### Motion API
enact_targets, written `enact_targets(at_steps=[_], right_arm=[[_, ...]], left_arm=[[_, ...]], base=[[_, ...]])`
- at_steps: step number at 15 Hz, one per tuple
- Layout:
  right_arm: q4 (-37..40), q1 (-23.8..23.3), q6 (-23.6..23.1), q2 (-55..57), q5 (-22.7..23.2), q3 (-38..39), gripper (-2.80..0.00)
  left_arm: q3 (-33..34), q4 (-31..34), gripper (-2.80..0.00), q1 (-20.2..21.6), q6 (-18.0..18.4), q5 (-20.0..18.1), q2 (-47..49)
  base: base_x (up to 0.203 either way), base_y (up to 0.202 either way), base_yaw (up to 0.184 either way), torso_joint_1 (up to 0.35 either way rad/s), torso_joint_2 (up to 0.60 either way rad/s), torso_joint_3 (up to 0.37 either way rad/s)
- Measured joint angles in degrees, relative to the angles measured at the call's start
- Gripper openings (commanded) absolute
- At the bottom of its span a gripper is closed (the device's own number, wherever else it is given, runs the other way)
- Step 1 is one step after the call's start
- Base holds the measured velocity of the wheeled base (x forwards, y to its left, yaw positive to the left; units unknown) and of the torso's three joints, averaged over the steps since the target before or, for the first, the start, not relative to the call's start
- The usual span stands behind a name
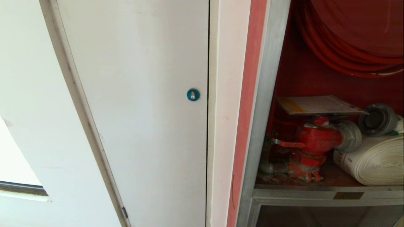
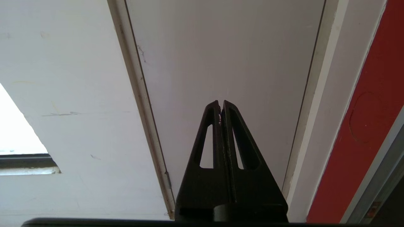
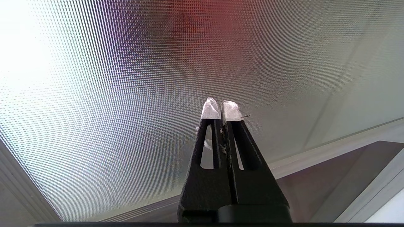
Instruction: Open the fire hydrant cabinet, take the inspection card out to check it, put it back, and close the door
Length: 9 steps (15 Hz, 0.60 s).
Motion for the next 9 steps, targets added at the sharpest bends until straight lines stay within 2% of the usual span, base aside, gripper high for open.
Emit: enact_targets(at_steps=[9], right_arm=[[0.0,0.0,0.0,0.0,0.0,0.0,-2.8]], left_arm=[[0.0,0.1,-2.8,0.0,-0.4,0.6,0.0]], base=[[0.0,0.0,0.0,0.0,0.0,0.0]])
